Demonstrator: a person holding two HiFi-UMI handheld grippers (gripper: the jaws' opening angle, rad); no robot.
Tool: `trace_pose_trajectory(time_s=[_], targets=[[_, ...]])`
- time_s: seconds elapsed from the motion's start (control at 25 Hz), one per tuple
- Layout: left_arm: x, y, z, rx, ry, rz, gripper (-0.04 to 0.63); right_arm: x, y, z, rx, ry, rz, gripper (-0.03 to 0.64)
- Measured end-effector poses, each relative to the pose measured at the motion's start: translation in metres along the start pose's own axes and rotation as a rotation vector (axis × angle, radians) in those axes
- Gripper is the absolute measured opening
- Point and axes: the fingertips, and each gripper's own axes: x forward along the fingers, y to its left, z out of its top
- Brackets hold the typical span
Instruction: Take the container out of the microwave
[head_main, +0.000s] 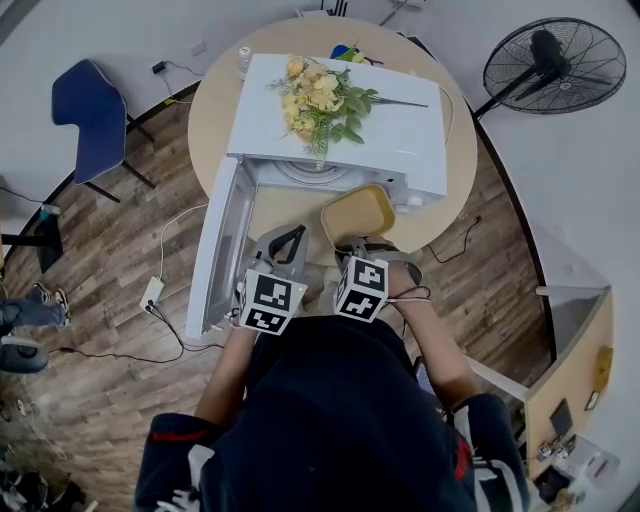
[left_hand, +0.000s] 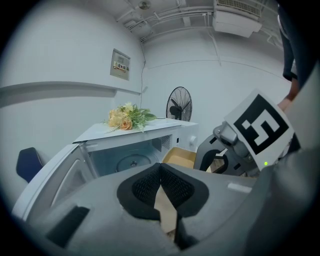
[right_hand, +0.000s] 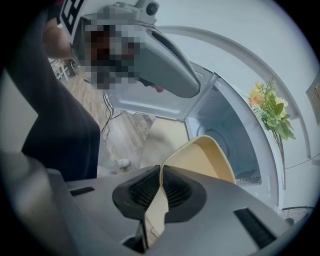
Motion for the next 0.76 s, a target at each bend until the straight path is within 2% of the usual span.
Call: trace_pose_trajectory(time_s=[0.76], targets=[[0.0020, 0.0047, 0.0012, -0.008, -0.004, 0.013, 0.014, 0.0029, -0.0004, 0.0028, -0.032, -0.001, 0.016, 0.023]])
